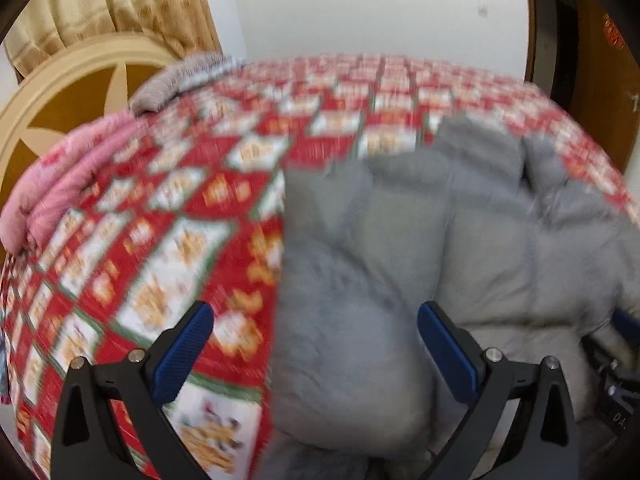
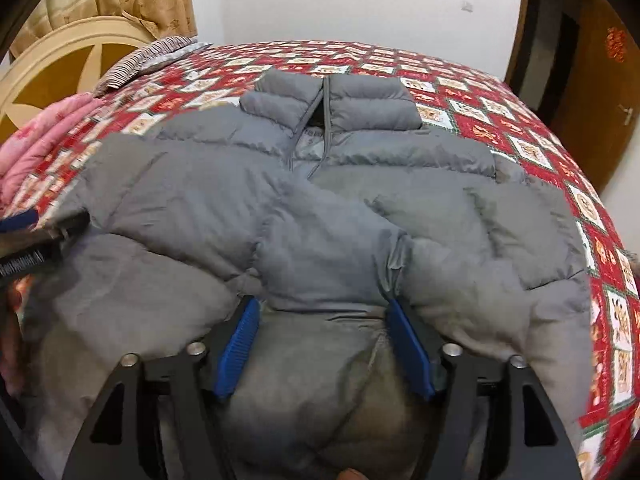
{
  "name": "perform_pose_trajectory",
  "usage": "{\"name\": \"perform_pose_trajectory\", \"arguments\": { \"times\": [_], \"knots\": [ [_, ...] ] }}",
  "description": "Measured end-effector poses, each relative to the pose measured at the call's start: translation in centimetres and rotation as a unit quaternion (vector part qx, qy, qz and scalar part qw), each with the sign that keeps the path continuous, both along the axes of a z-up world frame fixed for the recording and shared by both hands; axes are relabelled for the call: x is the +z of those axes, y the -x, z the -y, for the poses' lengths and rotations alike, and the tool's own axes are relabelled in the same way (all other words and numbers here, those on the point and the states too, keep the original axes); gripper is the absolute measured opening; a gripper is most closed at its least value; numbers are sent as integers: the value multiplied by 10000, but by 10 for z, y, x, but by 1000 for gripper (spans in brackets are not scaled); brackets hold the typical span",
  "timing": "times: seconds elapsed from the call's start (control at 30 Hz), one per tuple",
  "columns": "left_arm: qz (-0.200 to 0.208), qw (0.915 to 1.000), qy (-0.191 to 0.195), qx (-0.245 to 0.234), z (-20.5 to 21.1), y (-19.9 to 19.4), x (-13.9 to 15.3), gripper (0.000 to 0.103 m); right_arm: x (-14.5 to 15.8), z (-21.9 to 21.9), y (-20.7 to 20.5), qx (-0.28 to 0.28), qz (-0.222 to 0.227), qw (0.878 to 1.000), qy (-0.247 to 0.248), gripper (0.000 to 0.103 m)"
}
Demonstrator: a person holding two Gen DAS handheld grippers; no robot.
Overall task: Fold large clothes
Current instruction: 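Grasp the jacket hem with both tools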
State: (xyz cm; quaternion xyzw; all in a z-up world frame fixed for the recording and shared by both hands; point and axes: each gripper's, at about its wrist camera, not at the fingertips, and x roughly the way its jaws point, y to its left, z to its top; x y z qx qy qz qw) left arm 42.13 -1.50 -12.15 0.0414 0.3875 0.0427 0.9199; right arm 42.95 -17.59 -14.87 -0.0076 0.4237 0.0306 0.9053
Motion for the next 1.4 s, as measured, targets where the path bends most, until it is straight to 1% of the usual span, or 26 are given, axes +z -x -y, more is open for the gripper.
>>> {"name": "perform_pose_trajectory", "arguments": {
  "times": [0.07,0.13,0.2,0.23,0.3,0.37,0.43,0.47,0.5,0.67,0.73,0.8,0.9,0.97,1.0,1.03,1.07,1.1,1.13,1.17,1.2,1.23,1.27,1.3,1.4],
  "knots": [
    [165,9998,-14,-67,2,-7,19,103,18,7,-5,-51,181,9998,30,78],
    [147,9997,34,-190,10,-29,36,103,36,19,-24,-160,227,9996,-28,80],
    [109,9997,-52,-198,21,-54,40,103,44,30,-44,-280,171,9993,-173,80],
    [103,9997,-91,-193,26,-66,40,103,48,39,-62,-419,115,9987,-266,80],
    [-99,9995,-38,-310,43,-101,37,103,50,52,-92,-621,18,9976,-293,80],
    [-242,9992,-65,-308,56,-130,32,103,51,65,-121,-840,-81,9959,-331,81],
    [-276,9992,-19,-283,65,-149,31,103,49,78,-148,-1052,-252,9930,-478,81],
    [-311,9993,-55,-222,71,-166,29,103,50,83,-158,-1134,-306,9916,-535,81],
    [-346,9992,-31,-187,73,-175,29,103,51,87,-167,-1174,-345,9908,-582,81],
    [-669,9972,252,-223,92,-232,23,103,54,99,-223,-1404,-386,9849,-939,81],
    [-812,9960,292,-236,99,-246,16,103,50,102,-242,-1489,-500,9810,-1134,82],
    [-1039,9935,347,-301,107,-258,3,103,45,101,-256,-1493,-646,9795,-1187,83],
    [-1209,9914,319,-386,116,-263,-12,103,30,93,-272,-1363,-902,9817,-977,83],
    [-1243,9903,380,-498,118,-258,-16,98,23,91,-275,-1275,-1026,9817,-970,83],
    [-1296,9887,480,-581,117,-255,-18,88,19,90,-274,-1167,-1119,9817,-1007,83],
    [-1351,9870,579,-653,117,-255,-18,74,16,89,-273,-1069,-1207,9821,-976,83],
    [-1424,9843,723,-748,115,-251,-19,66,14,88,-270,-1015,-1234,9829,-918,83],
    [-1490,9810,885,-876,113,-245,-19,50,14,88,-266,-956,-1231,9838,-883,70],
    [-1509,9791,967,-958,112,-244,-18,31,14,88,-261,-837,-1264,9848,-843,58],
    [-1491,9775,1063,-1046,110,-239,-16,22,13,89,-258,-768,-1315,9852,-786,33],
    [-1431,9773,1081,-1127,109,-231,-12,16,15,90,-251,-743,-1311,9859,-731,24],
    [-1288,9795,1008,-1173,107,-222,-6,14,17,92,-245,-711,-1272,9868,-707,22],
    [-1191,9808,963,-1206,107,-216,-2,12,21,93,-239,-670,-1218,9880,-674,14],
    [-1075,9819,899,-1272,105,-207,4,10,26,95,-230,-641,-1147,9895,-603,10],
    [-735,9844,787,-1393,96,-178,20,8,38,99,-209,-546,-1001,9925,-440,5]
  ]
}}
